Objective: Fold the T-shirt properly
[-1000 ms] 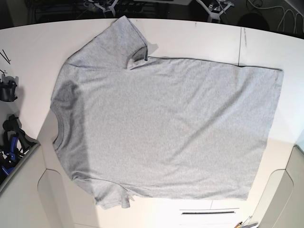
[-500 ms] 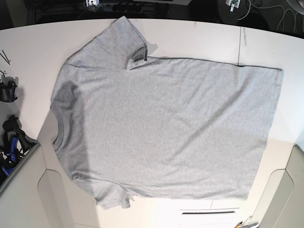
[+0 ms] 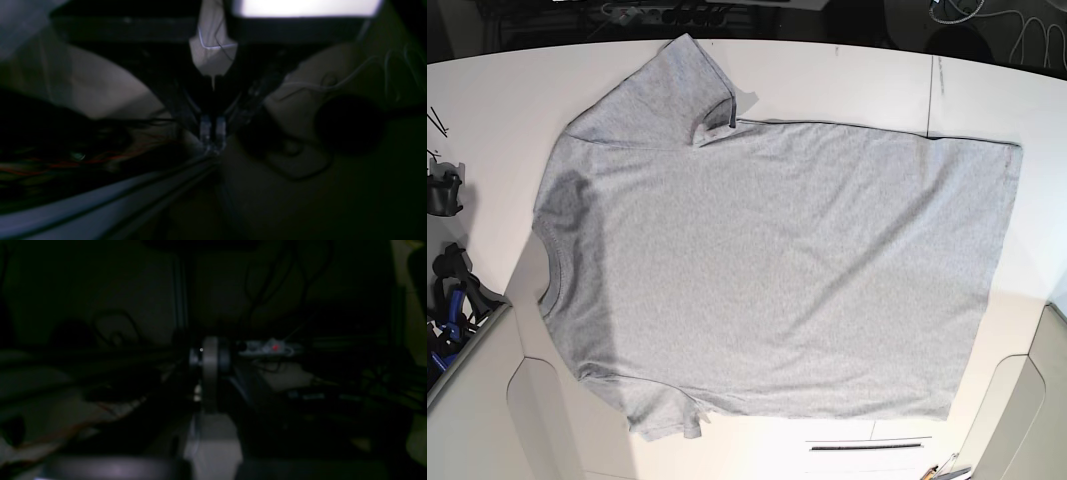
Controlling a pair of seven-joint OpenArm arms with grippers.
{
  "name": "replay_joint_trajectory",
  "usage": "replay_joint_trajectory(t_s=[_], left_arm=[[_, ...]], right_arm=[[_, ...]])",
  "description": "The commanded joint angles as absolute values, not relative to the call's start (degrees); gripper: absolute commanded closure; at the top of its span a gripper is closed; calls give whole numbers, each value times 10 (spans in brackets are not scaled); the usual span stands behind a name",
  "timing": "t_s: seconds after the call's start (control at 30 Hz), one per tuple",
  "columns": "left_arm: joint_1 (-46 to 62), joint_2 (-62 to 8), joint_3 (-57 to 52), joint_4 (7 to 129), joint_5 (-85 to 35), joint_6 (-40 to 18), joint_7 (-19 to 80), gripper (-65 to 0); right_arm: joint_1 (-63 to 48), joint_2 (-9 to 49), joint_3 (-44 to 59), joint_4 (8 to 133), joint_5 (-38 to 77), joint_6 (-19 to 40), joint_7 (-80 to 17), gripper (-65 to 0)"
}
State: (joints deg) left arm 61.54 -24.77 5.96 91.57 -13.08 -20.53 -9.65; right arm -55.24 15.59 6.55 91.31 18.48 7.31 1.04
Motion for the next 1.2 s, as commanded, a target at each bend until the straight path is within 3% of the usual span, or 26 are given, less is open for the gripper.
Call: replay_joint_trajectory(t_s=[0.0, 0.27, 0.4, 0.63, 0.9, 1.17], left_arm=[[641, -258, 59, 942, -131, -218, -104, 0], [717, -291, -2, 1078, -131, -315, -87, 0], [714, -291, -84, 1105, -159, -400, -85, 0], [680, -291, -234, 1106, -333, -400, 21, 0], [602, -291, -310, 1106, -478, -400, 200, 0], [570, -291, -314, 1106, -512, -400, 234, 0]], right_arm=[[-572, 162, 74, 945, 196, 79, 25, 0], [-606, 161, 141, 1118, 294, 80, -18, 0], [-593, 151, 197, 1151, 368, 112, -30, 0], [-494, 75, 317, 1146, 554, 199, -141, 0], [-390, 45, 354, 1078, 555, 225, -144, 0], [-304, 44, 370, 941, 555, 225, -144, 0]])
